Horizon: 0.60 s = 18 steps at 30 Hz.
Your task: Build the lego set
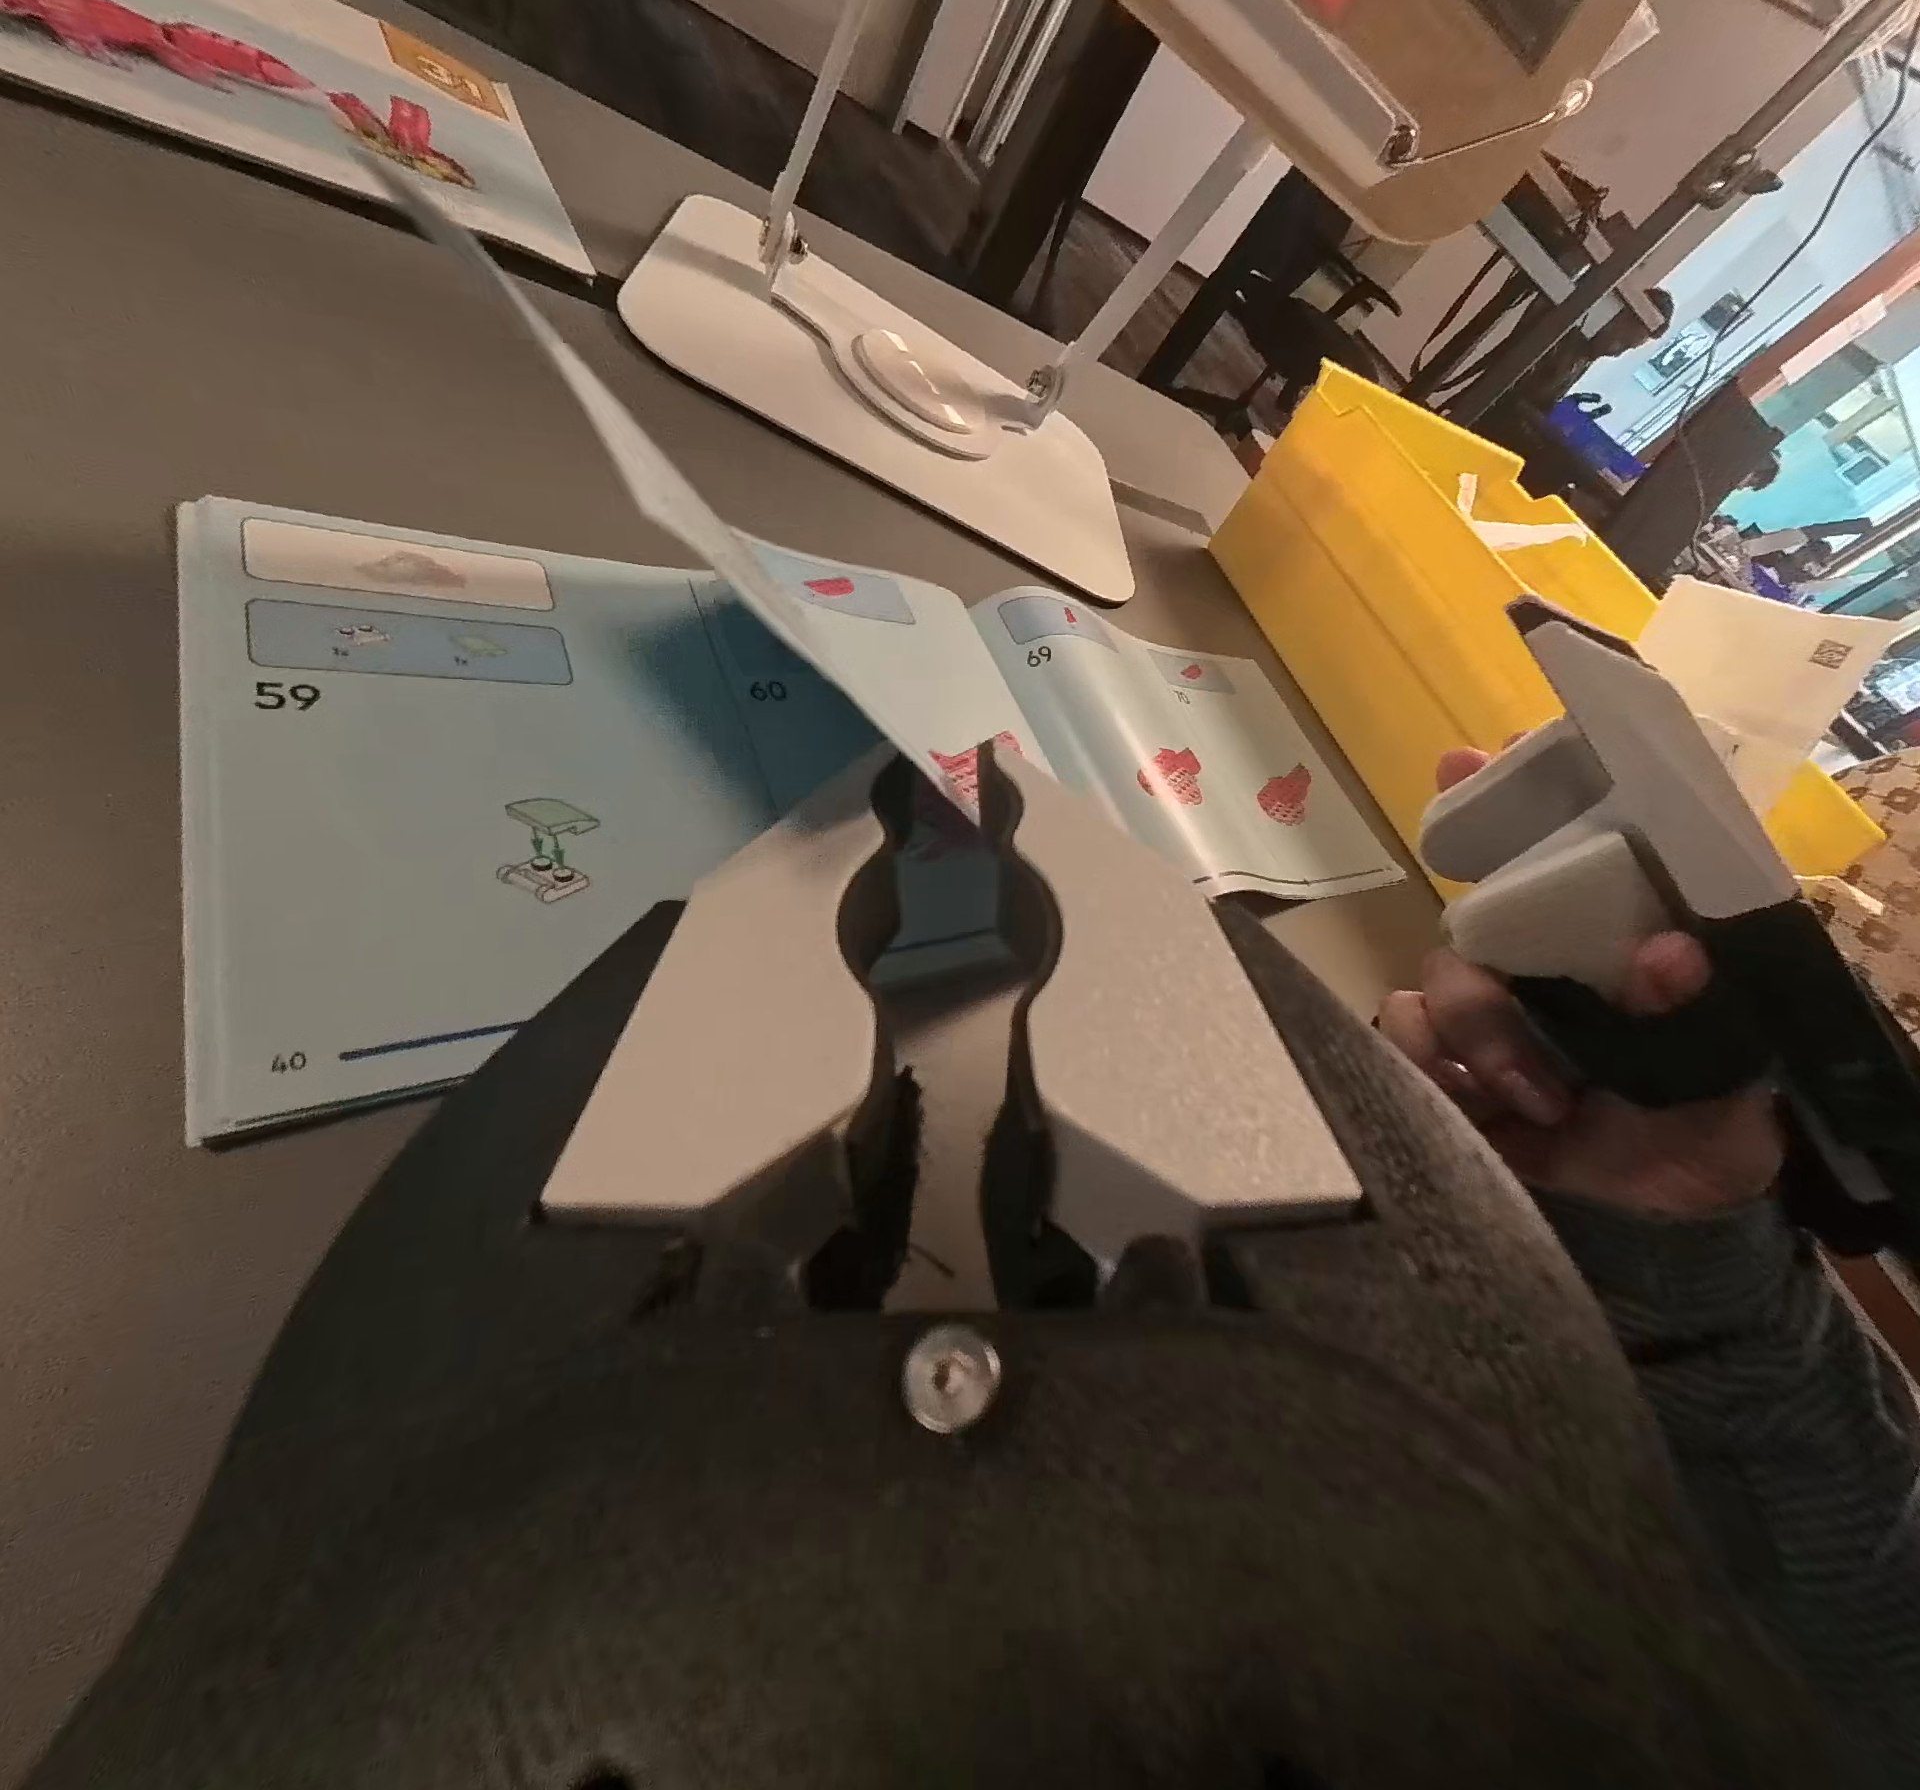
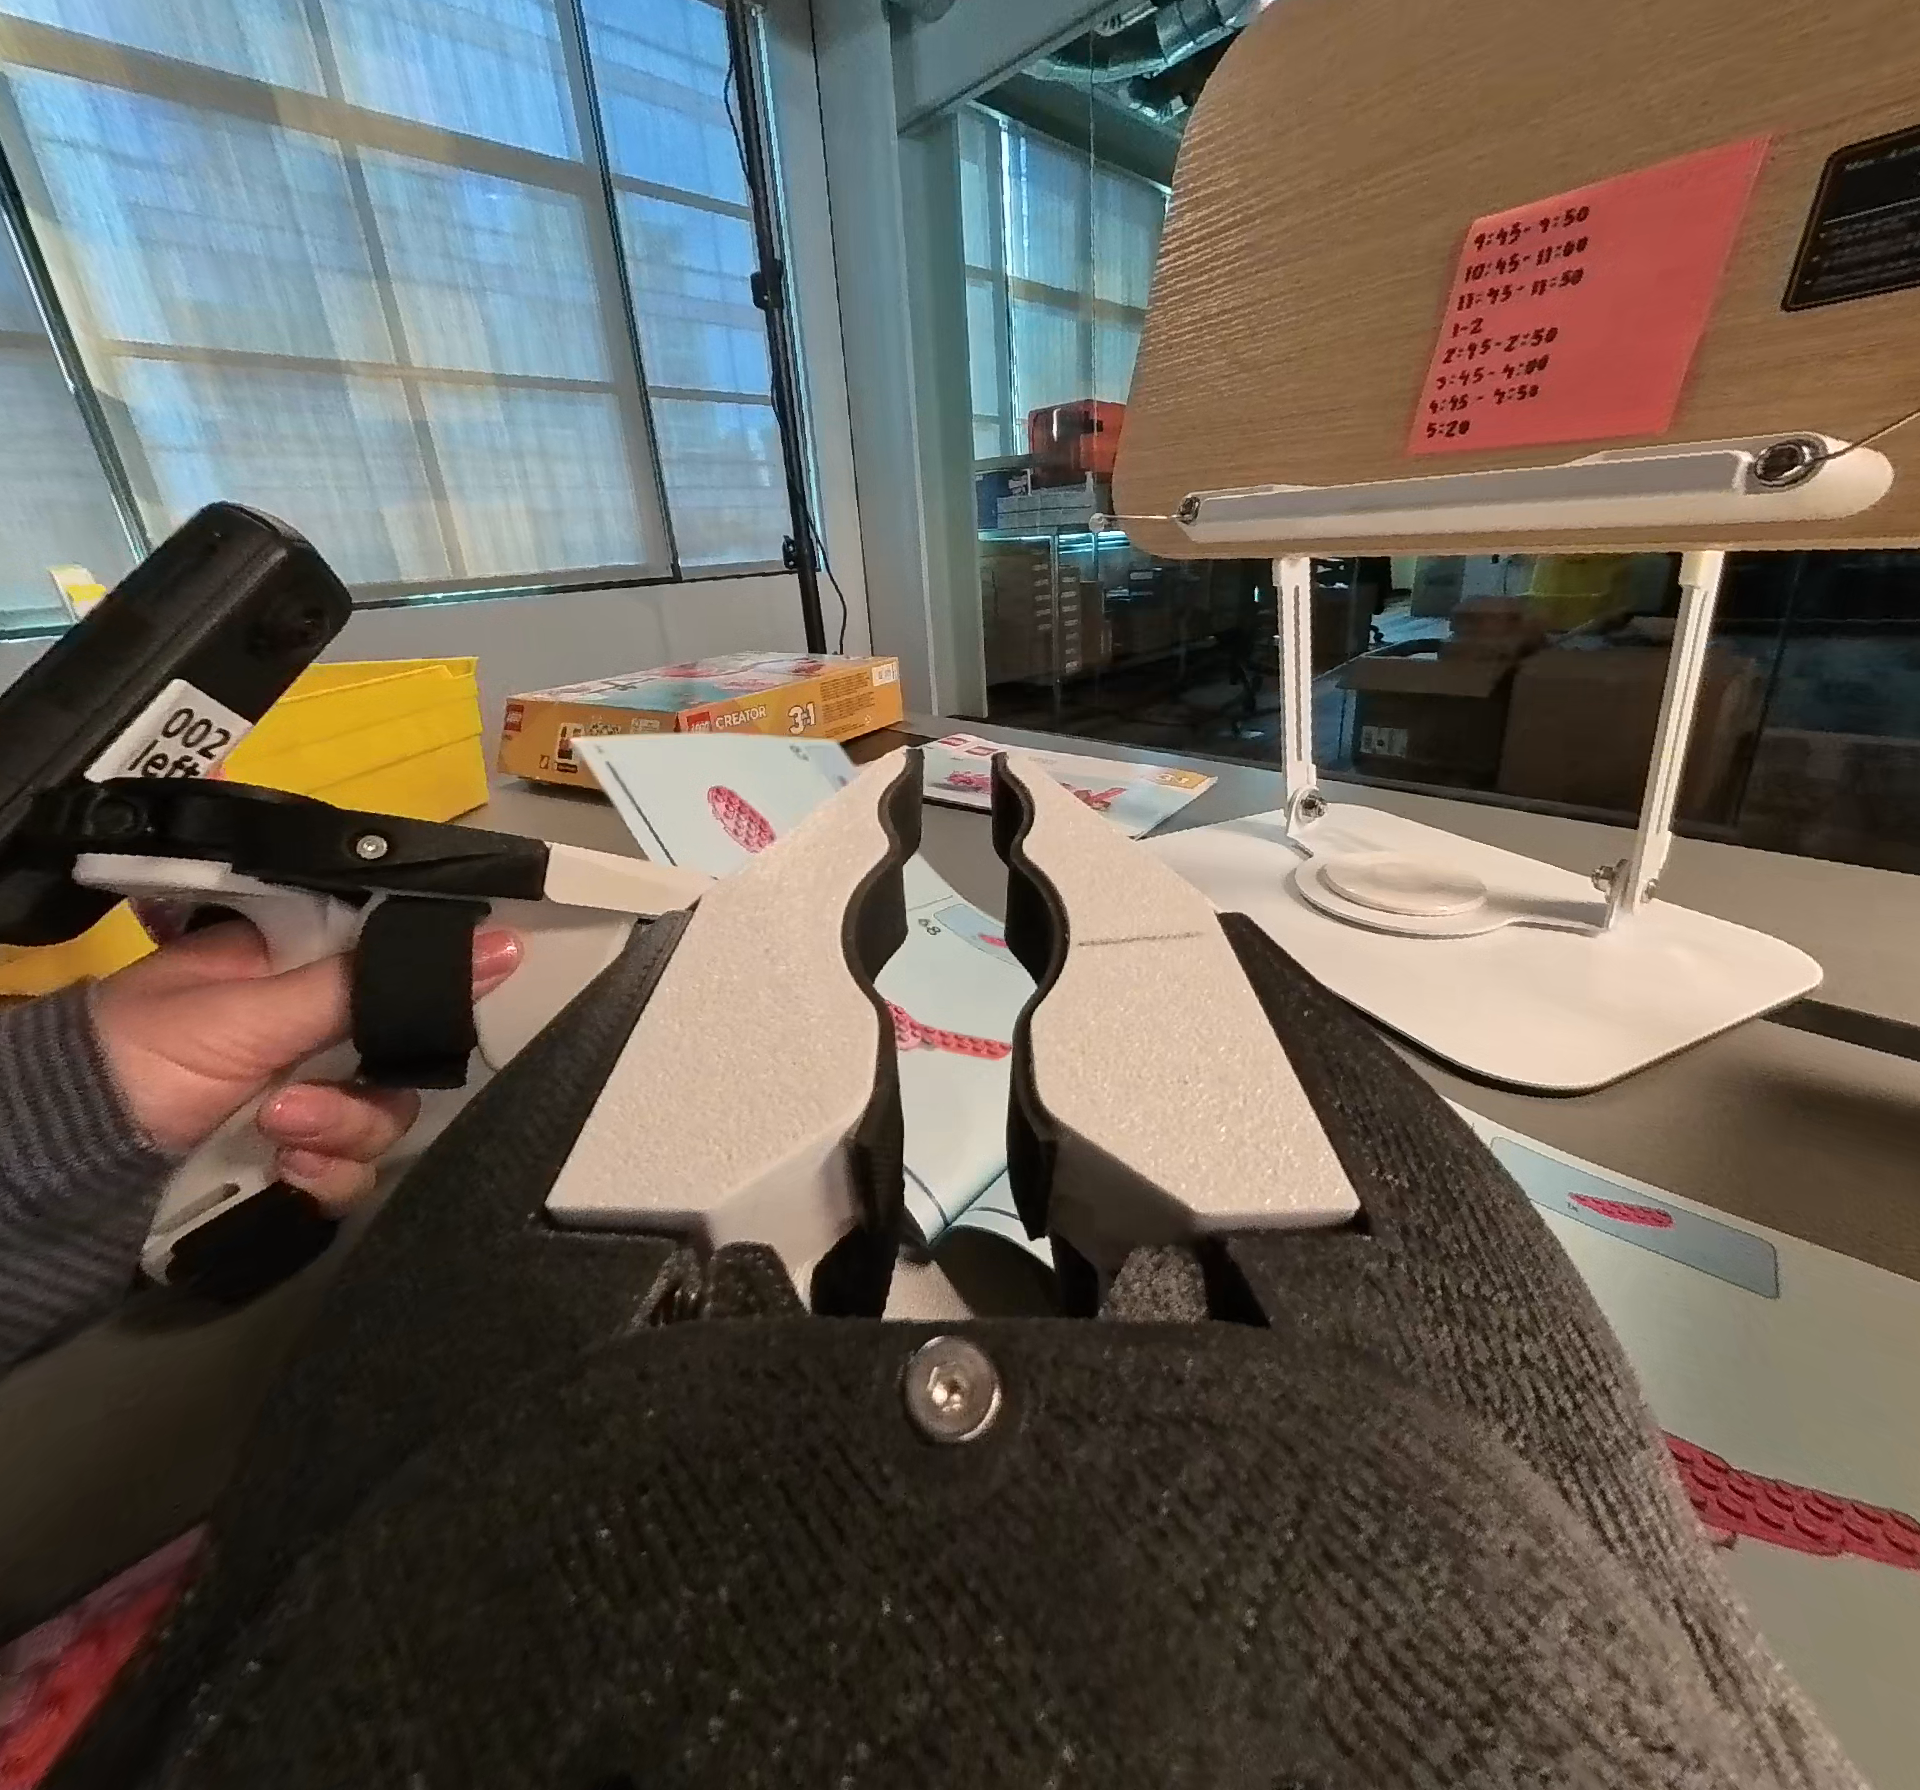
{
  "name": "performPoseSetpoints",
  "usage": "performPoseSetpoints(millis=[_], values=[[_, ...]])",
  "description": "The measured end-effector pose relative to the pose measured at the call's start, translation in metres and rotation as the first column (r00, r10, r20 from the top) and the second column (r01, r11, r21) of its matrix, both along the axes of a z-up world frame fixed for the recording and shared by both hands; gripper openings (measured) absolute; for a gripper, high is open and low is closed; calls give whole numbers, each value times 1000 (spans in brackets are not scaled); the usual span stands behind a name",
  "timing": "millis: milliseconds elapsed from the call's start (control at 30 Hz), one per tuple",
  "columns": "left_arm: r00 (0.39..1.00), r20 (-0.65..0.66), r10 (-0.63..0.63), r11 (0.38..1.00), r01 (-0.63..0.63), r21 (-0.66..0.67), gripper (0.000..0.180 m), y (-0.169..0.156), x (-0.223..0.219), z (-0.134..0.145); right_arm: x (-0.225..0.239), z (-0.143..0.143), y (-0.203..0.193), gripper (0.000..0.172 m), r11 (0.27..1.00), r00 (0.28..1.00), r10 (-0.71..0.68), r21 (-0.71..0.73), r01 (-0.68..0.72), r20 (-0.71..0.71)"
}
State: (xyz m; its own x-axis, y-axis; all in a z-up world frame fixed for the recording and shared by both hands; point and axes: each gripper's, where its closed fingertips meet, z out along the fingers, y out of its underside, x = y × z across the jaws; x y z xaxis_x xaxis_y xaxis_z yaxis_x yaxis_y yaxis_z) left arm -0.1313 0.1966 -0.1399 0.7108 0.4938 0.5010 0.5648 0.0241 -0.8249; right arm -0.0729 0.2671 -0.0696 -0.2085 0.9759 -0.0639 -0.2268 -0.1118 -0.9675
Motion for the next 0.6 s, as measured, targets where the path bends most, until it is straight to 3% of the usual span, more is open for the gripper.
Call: performPoseSetpoints(millis=[267, 400, 500, 600], values=[[1000, 7, -18, 1000, 18, -3, 9, 2, 1, -1, 0, 0, 0, 11, 1000, 1000, 2, -3, -2, 1], [999, -23, -43, 999, 42, -19, 0, 5, 4, 0, 0, 0, -1, 12, 1000, 1000, 2, 8, -2, 0], [986, -145, -80, 992, 65, -109, 0, 12, 7, 2, 0, 0, -4, 14, 1000, 1000, 8, 30, -8, -3], [924, -354, -147, 959, 45, -280, 0, 21, 12, 1, 3, 3, -13, 20, 998, 998, 58, 32, -57, -13]])
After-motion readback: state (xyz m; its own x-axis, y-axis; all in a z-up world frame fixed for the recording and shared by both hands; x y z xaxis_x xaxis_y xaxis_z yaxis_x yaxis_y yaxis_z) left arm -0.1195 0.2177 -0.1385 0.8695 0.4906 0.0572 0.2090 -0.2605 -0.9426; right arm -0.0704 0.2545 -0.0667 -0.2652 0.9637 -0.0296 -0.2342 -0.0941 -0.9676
